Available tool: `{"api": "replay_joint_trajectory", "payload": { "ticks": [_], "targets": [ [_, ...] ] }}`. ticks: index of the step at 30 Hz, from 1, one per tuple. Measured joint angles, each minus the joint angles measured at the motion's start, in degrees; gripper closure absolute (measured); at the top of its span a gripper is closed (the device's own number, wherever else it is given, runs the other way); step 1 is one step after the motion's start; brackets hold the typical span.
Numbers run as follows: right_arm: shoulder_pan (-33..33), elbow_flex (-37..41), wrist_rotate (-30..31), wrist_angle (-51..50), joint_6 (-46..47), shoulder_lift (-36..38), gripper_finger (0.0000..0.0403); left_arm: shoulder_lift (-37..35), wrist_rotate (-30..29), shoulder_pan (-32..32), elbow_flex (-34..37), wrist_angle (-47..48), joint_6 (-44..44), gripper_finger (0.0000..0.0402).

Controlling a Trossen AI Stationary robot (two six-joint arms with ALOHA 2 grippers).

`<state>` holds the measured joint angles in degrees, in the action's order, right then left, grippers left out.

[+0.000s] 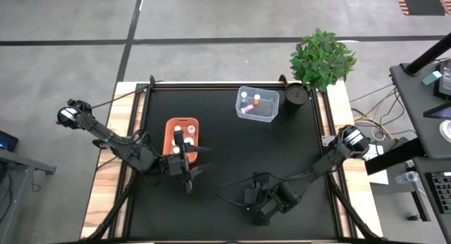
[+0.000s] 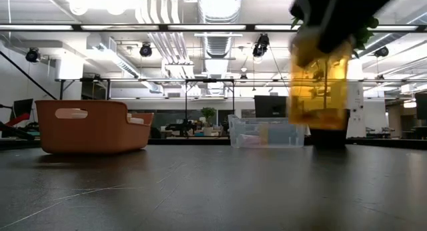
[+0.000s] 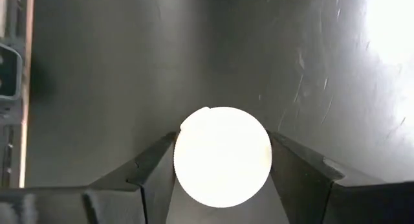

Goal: Pick and place medicine bottles into bin by pill shape (circle, oval)
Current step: Put the large orange capsule pill bottle into the orange bin

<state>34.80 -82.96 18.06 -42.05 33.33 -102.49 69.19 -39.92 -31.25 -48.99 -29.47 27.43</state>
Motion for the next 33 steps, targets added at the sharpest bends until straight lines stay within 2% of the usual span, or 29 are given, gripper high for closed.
{"api": "replay_joint_trajectory", "payload": {
  "ticks": [9,16,21,25,27,33],
  "targets": [
    [-5.6,-5.5,-0.5,-5.7,-8.6,0.3,0.019,-0.7,-7.0,-3.3,0.0,0.2,2.6,0.0205],
    [-12.5,-9.3,-0.7,-8.3,-21.4,1.0,0.019,-0.7,-10.0,-5.3,0.0,0.2,4.8,0.0205],
    [-19.5,-13.4,-0.6,-11.8,-30.5,1.8,0.019,-0.9,-10.4,-5.7,0.0,0.3,5.1,0.0205],
    [-25.6,-16.6,-0.4,-13.7,-36.7,2.7,0.019,-1.0,-14.3,-6.1,0.0,0.5,6.0,0.0205],
    [-28.9,-18.0,-0.5,-14.7,-39.1,2.9,0.019,-1.0,-16.3,-6.5,0.0,0.5,6.2,0.0205],
    [-39.5,-19.0,-1.6,-16.1,-43.5,3.0,0.019,-1.0,-16.7,-6.7,0.0,0.5,6.5,0.0205]
  ]
}}
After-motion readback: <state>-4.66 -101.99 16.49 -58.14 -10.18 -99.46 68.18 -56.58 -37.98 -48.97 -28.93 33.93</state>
